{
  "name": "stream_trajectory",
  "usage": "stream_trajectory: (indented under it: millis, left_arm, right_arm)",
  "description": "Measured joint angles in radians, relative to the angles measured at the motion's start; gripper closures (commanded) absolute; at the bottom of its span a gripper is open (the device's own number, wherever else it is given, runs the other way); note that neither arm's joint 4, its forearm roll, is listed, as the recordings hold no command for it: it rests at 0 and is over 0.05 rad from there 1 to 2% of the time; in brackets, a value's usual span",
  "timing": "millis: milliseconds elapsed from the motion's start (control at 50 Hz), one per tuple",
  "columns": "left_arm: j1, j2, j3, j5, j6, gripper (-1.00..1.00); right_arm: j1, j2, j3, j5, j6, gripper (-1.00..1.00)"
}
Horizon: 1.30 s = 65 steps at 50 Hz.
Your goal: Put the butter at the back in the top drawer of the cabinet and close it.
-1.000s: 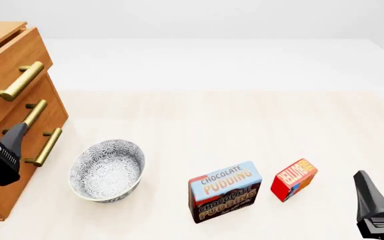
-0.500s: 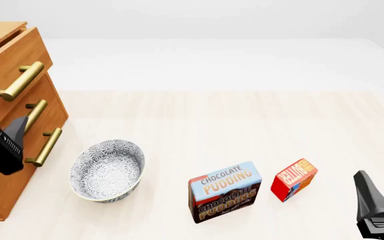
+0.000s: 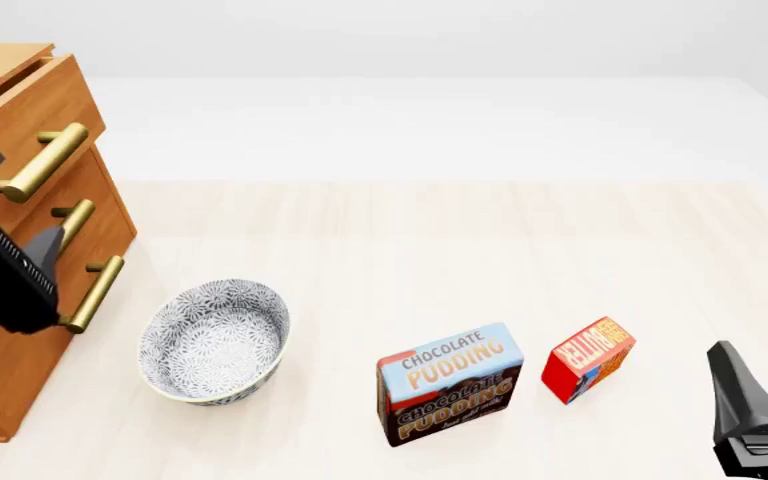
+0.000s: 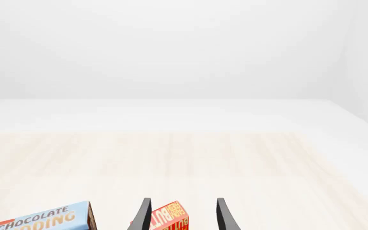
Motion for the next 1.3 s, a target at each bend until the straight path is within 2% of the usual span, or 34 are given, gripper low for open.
stream_trajectory:
  millis: [840, 1300]
  left_arm:
    - [0.030, 0.128, -0.048, -0.061, -0.025, -1.00]
    - [0.050, 0.153, -0.032, -0.087, -0.028, -1.00]
  right_arm:
    - [0.000, 0.000, 0.000, 0.000, 0.000, -1.00]
    - [0.000, 0.000, 0.000, 0.000, 0.000, -1.00]
